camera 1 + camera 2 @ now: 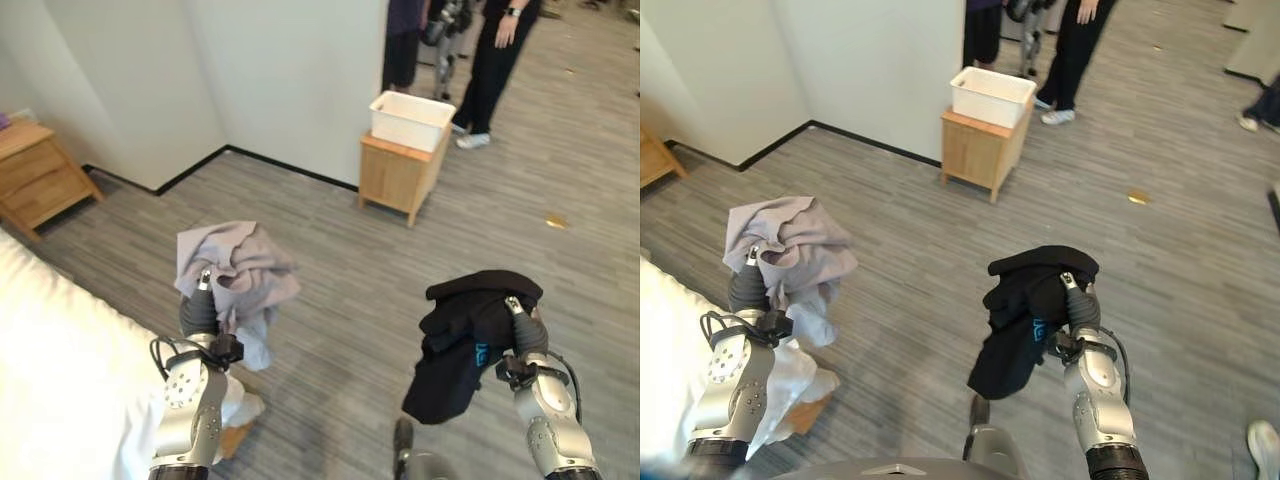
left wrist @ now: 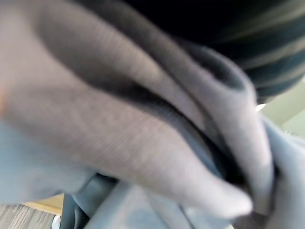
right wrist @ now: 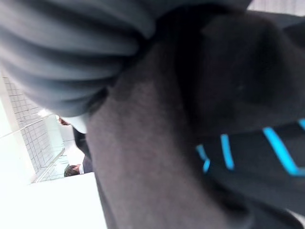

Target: Pick up bed clothes into laundry basket.

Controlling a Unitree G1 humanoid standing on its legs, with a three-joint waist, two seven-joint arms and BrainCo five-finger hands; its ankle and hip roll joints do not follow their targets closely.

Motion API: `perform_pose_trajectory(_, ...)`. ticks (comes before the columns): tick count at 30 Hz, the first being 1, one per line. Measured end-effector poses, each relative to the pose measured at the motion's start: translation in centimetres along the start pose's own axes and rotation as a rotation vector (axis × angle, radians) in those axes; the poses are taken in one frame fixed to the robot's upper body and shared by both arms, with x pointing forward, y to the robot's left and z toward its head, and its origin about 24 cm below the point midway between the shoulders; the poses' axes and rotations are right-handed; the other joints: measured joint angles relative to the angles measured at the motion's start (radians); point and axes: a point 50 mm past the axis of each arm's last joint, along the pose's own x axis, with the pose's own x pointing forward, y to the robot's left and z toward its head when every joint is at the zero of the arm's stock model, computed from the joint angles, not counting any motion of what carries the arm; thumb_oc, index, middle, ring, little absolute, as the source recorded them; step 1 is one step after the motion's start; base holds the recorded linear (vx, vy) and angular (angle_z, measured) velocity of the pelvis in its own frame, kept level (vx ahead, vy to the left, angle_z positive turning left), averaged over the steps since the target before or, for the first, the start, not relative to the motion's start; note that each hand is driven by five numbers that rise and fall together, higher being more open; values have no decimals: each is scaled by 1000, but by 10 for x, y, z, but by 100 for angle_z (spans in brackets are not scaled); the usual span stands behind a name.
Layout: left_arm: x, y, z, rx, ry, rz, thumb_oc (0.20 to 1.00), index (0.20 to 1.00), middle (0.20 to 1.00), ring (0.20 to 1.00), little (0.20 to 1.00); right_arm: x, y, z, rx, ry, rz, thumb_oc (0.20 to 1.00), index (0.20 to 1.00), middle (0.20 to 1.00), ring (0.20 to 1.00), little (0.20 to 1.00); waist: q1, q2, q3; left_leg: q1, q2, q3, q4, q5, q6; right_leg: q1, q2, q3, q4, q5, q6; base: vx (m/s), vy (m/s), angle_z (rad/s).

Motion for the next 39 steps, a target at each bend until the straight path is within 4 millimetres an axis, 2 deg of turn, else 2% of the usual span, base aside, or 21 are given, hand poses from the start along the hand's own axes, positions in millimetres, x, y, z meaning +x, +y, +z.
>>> perform_pose_trajectory(1, 1, -4, 0, 0, 0, -22, 200, 200, 200, 200, 200, -1, -4, 0, 5, 4, -12, 200, 200, 200, 200, 200, 22, 4, 2, -104, 41, 49, 220, 137, -17, 35, 36, -9, -3, -45, -58, 382, -375, -2)
perform_pose_trajectory(2, 2, -5, 1, 7, -1, -33, 200, 200, 200, 200, 200, -3, -7, -1, 11, 5, -29, 200, 200, 200, 200, 200, 49, -13, 12, -165, 83, 92, 333, 156, -17, 78, 48, -3, -13, -62, -58, 379, -247, -9)
perform_pose_trajectory(4, 3, -8, 2, 13, -2, -47, 200, 200, 200, 200, 200, -3, -9, 1, 15, -4, -49, 200, 200, 200, 200, 200, 57, -24, 31, -247, 88, 102, 321, 152, -22, 138, 70, -2, -30, -105, -74, 443, -152, -14)
perform_pose_trajectory(7, 5, -10, 4, 17, -7, -62, 200, 200, 200, 200, 200, 2, -5, 5, 40, -21, -48, 200, 200, 200, 200, 200, 53, -26, 50, -321, 79, 113, 44, 155, -29, 213, 84, -15, -69, -145, -70, 492, -61, -10)
perform_pose_trajectory(8, 4, -11, 3, 18, -3, -69, 200, 200, 200, 200, 200, 1, -5, 4, 37, -15, -48, 200, 200, 200, 200, 200, 55, -19, 53, -328, 82, 115, -90, 166, -26, 244, 96, -7, -85, -160, -44, 370, 0, -8)
perform_pose_trajectory(9, 4, -11, 3, 18, -2, -70, 200, 200, 200, 200, 200, 1, -6, 4, 34, -15, -47, 200, 200, 200, 200, 200, 53, -15, 51, -306, 83, 119, -198, 168, -29, 249, 99, -25, -94, -135, -53, 528, 7, -14)
perform_pose_trajectory(12, 5, -11, 2, 20, 0, -72, 200, 200, 200, 200, 200, 1, -3, 1, 23, -2, -32, 200, 200, 200, 200, 200, 57, 25, 48, -242, 71, 49, -652, 210, -34, 325, 136, 12, -144, -192, -20, 536, -1, -10)
perform_pose_trajectory(14, 5, -11, 2, 23, 1, -71, 200, 200, 200, 200, 200, 0, 1, -1, 16, 7, -13, 200, 200, 200, 200, 200, 78, 40, 53, -237, 54, 67, -721, 223, -35, 381, 137, 33, -162, -213, -25, 562, 20, -37)
perform_pose_trajectory(16, 5, -9, 2, 25, 0, -64, 200, 200, 200, 200, 200, -1, 1, -1, 8, 16, -2, 200, 200, 200, 200, 200, 82, 51, 45, -218, 54, 116, -657, 227, -30, 442, 133, 54, -165, -281, -24, 614, 76, -39)
perform_pose_trajectory(18, 3, -4, 3, 31, 0, -43, 200, 200, 200, 200, 200, -4, 1, -4, 6, 27, 13, 200, 200, 200, 200, 200, 100, 30, 24, -189, 42, 163, -598, 308, -67, 476, 95, 83, -111, -359, 26, 560, 128, -40)
perform_pose_trajectory(19, 4, -4, 5, 28, -9, -38, 200, 200, 200, 200, 200, -5, 2, -4, -4, 28, 25, 200, 200, 200, 200, 200, 107, -2, 11, -188, 20, 192, -564, 315, -55, 473, 51, 86, -59, -404, 55, 512, 194, -39)
perform_pose_trajectory(21, 5, -6, 5, 25, -9, -41, 200, 200, 200, 200, 200, -5, 8, -4, -14, 23, 53, 200, 200, 200, 200, 200, 104, -10, -4, -160, -5, 204, -559, 337, 10, 413, 9, 56, 135, -430, 95, 571, 274, -28)
perform_pose_trajectory(22, 7, -8, 5, 16, -16, -41, 200, 200, 200, 200, 200, -5, 17, -1, -4, 10, 77, 200, 200, 200, 200, 200, 103, -13, -1, -122, -22, 221, -564, 288, 33, 297, -33, 53, 438, -419, 148, 422, 268, -15)
perform_pose_trajectory(23, 7, -10, 4, 10, -9, -45, 200, 200, 200, 200, 200, -5, 24, 2, 2, -4, 107, 200, 200, 200, 200, 200, 97, -16, -4, -87, -54, 213, -559, 262, 45, 180, -103, 39, 706, -399, 153, 420, 234, -15)
perform_pose_trajectory(26, 10, -20, 4, 7, -7, -82, 200, 200, 200, 200, 200, -3, 34, 6, -1, -28, 131, 200, 200, 200, 200, 200, 24, 41, 13, 15, -74, 144, -587, 235, 65, -5, -199, -35, 956, -360, 126, 485, 56, 65)
perform_pose_trajectory(30, 12, -15, 11, 19, -35, -76, 200, 200, 200, 200, 200, -2, 33, 5, -17, -20, 146, 200, 200, 200, 200, 200, 24, 69, 24, 94, -61, 117, -607, 166, 11, -144, -221, -121, 713, -357, 123, 545, -211, 33)
perform_pose_trajectory(31, 13, -14, 13, 24, -41, -76, 200, 200, 200, 200, 200, -2, 30, 6, -25, -19, 140, 200, 200, 200, 200, 200, 20, 71, 27, 125, -64, 112, -625, 161, 23, -168, -199, -139, 529, -325, 132, 185, -104, 36)
perform_pose_trajectory(33, 12, -13, 13, 30, -36, -76, 200, 200, 200, 200, 200, -3, 24, 4, -32, -7, 122, 200, 200, 200, 200, 200, 11, 72, 28, 164, -67, 90, -646, 158, 22, -182, -130, -114, 342, -254, 111, 432, -244, 54)
perform_pose_trajectory(35, 11, -13, 8, 25, -21, -71, 200, 200, 200, 200, 200, -2, 21, 5, -37, -6, 101, 200, 200, 200, 200, 200, -13, 78, 28, 199, -57, 45, -640, 126, -28, -178, -29, -114, 243, -190, 86, 565, -318, 60)
perform_pose_trajectory(37, 11, -15, 6, 23, -12, -79, 200, 200, 200, 200, 200, -3, 13, 8, -39, -15, 69, 200, 200, 200, 200, 200, -12, 57, 23, 229, -80, 59, -618, 119, -29, -137, 51, -139, 133, -120, 4, 466, -277, 54)
perform_pose_trajectory(39, 9, -17, 2, 15, 2, -81, 200, 200, 200, 200, 200, -2, -4, 12, -48, -28, 4, 200, 200, 200, 200, 200, -20, 38, 10, 265, -146, 68, -569, 117, -30, -85, 58, -162, 112, -44, -129, 465, -364, 53)
